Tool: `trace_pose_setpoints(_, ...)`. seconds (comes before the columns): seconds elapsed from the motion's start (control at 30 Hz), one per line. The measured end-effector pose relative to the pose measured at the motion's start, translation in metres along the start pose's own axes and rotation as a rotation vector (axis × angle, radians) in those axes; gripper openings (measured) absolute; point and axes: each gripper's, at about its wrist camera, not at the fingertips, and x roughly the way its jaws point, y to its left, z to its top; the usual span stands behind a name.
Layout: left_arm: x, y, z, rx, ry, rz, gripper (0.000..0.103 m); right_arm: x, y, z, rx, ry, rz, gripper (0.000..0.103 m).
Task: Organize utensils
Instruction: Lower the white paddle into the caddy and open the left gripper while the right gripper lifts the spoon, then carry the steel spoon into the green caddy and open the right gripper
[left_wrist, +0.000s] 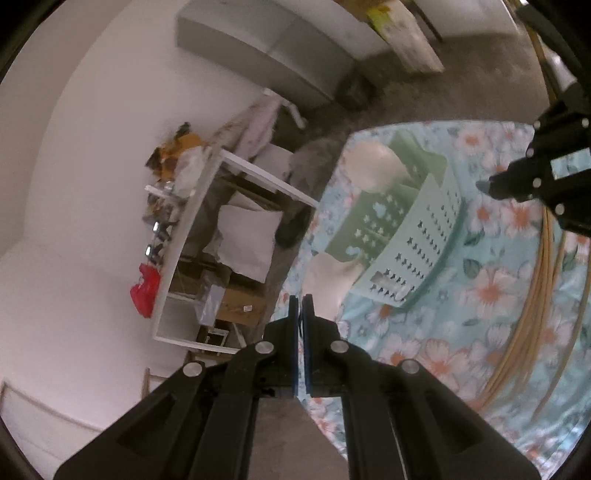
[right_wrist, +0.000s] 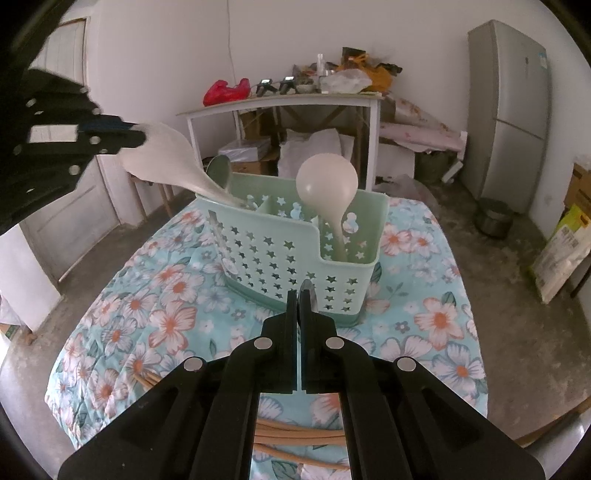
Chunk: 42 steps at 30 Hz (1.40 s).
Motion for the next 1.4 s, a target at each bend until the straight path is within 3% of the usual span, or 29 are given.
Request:
trace_pose_setpoints(0.1,0.012,0.004,0.01,-0.02,-0.001,-0.03,0.005,0.001,0.001,-0.001,0.001,0.002,0.001,0.0)
trace_pose_setpoints(0.17,0.019,0.012,0.014,-0.095,-0.009,-0.073,0.007,0.002,0.001,-0.001,0.003,0.002,0.002,0.0)
trace_pose_setpoints(0.3,0.029,0.031,0.016,-0.273,-0.05,-0.135,0.038,0.003,0.001,-0.002,0.003,0.002,0.003,0.0)
trace_pose_setpoints(0.57,0.03,0.061,-0.008,-0.618,-0.13,-0.186,0.054,0.003,-0.005,-0.002,0.032,-0.013,0.004,0.0)
trace_pose_setpoints(0.7,0.017,0.071,-0.039,-0.829,-0.213,-0.234,0.059,-0.002,-0.025,0.002,0.113,-0.034,0.054,0.0)
trace_pose_setpoints(0.83,0.008,0.062,-0.068,-0.966,-0.235,-0.245,0.06,-0.01,-0.047,0.01,0.193,-0.057,0.131,0.0)
trace_pose_setpoints(1.17,0.008,0.009,-0.119,-1.114,-0.166,-0.332,0.06,-0.043,-0.081,0.06,0.276,-0.199,0.283,0.0)
trace_pose_setpoints(1.4,0.006,-0.002,-0.144,-1.183,-0.149,-0.33,0.06,-0.048,-0.091,0.097,0.3,-0.291,0.391,0.0)
